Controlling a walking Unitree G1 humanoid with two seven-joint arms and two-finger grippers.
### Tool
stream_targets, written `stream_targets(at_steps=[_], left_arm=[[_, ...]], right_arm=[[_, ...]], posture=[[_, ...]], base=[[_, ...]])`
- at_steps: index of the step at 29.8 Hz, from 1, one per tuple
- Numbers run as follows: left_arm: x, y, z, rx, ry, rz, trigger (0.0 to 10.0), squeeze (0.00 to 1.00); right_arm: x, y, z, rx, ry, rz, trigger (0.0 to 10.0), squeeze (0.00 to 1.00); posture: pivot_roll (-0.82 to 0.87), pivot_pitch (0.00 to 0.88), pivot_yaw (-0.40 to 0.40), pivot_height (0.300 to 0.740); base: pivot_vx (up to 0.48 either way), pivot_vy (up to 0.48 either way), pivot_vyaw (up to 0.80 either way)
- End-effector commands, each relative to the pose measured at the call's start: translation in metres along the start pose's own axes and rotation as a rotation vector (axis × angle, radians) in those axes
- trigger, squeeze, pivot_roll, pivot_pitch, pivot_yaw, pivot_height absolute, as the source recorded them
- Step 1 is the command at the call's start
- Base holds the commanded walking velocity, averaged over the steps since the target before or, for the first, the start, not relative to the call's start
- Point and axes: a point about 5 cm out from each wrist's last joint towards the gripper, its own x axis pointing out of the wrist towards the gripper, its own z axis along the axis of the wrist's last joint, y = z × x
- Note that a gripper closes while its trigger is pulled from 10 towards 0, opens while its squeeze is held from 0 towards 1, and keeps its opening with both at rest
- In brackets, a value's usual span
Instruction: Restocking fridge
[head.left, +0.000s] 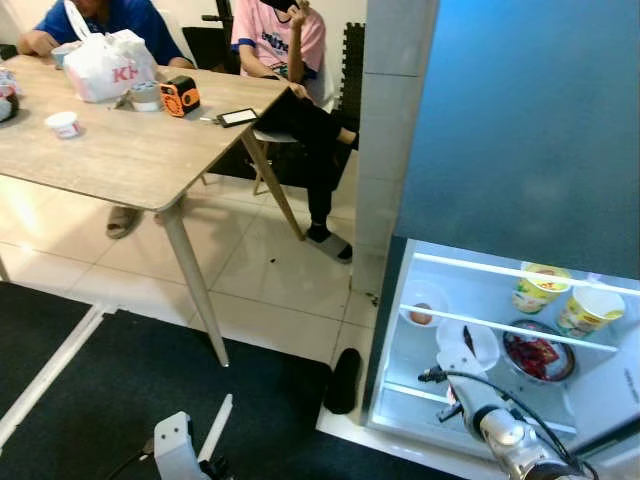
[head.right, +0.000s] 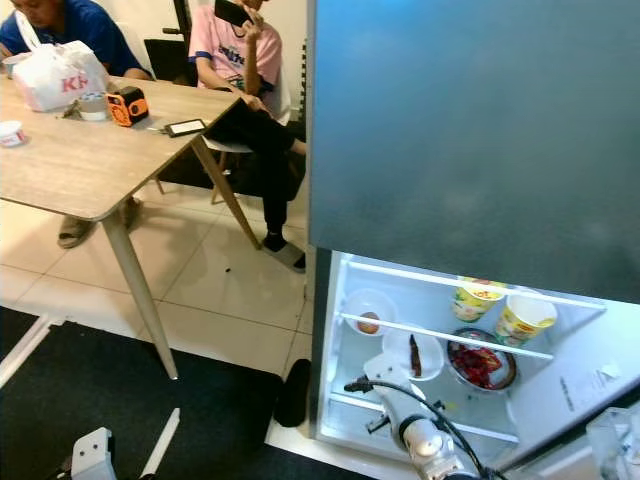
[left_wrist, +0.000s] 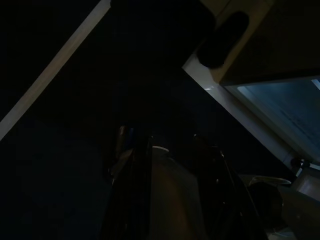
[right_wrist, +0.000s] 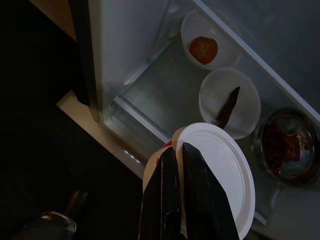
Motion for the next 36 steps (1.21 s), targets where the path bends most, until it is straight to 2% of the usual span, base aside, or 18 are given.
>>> stream_targets(at_steps=[1, 4, 5, 7, 15, 23, 25, 30, 32, 36], left_arm=[[0.001, -0.001, 0.003, 0.050, 0.007, -0.013, 10.0, 0.00], [0.006, -0.014, 0.012, 0.185, 0.003, -0.081, 10.0, 0.00], [0.006, -0.014, 0.012, 0.185, 0.003, -0.081, 10.0, 0.00], [0.009, -0.022, 0.019, 0.242, -0.008, -0.109, 10.0, 0.00], [0.009, -0.023, 0.022, 0.247, -0.018, -0.100, 10.0, 0.00], [0.004, -0.009, 0.007, 0.241, 0.027, -0.042, 10.0, 0.00], [0.001, -0.002, 0.000, 0.220, 0.046, -0.011, 10.0, 0.00], [-0.003, 0.004, -0.012, 0.197, 0.081, 0.000, 10.0, 0.00], [-0.006, 0.006, -0.020, 0.194, 0.109, 0.001, 10.0, 0.00], [-0.007, 0.007, -0.025, 0.182, 0.118, 0.009, 10.0, 0.00]], right_arm=[[0.001, 0.000, 0.005, -0.002, -0.006, -0.007, 10.0, 0.00], [0.002, 0.001, 0.010, 0.019, -0.012, -0.006, 10.0, 0.00], [0.002, 0.001, 0.010, 0.019, -0.012, -0.006, 10.0, 0.00], [0.003, 0.004, 0.011, 0.029, -0.012, 0.013, 10.0, 0.00], [0.002, 0.007, 0.008, 0.041, -0.001, 0.024, 10.0, 0.00], [0.000, 0.010, -0.002, 0.029, 0.025, 0.035, 10.0, 0.00], [-0.002, 0.017, -0.013, 0.018, 0.056, 0.059, 10.0, 0.00], [-0.006, 0.025, -0.027, 0.010, 0.097, 0.091, 10.0, 0.00], [-0.009, 0.027, -0.036, 0.008, 0.120, 0.101, 10.0, 0.00], [-0.010, 0.028, -0.040, 0.010, 0.131, 0.102, 10.0, 0.00]], posture=[[-0.02, 0.000, 0.015, 0.740], [-0.01, 0.000, 0.014, 0.740], [-0.01, 0.000, 0.014, 0.740], [-0.01, 0.000, 0.014, 0.740], [-0.01, 0.000, 0.020, 0.740], [-0.02, 0.000, 0.022, 0.740], [-0.01, 0.000, 0.019, 0.740], [-0.01, 0.000, 0.019, 0.740], [-0.01, 0.000, 0.014, 0.740], [-0.01, 0.000, 0.014, 0.740]], base=[[0.000, 0.000, 0.00], [0.000, 0.000, 0.00], [0.000, 0.000, 0.00], [0.000, 0.000, -0.40], [0.000, 0.000, -0.80], [0.000, 0.000, -0.70], [0.000, 0.000, 0.00], [0.000, 0.000, 0.00], [0.000, -0.459, 0.00], [0.000, -0.458, 0.00]])
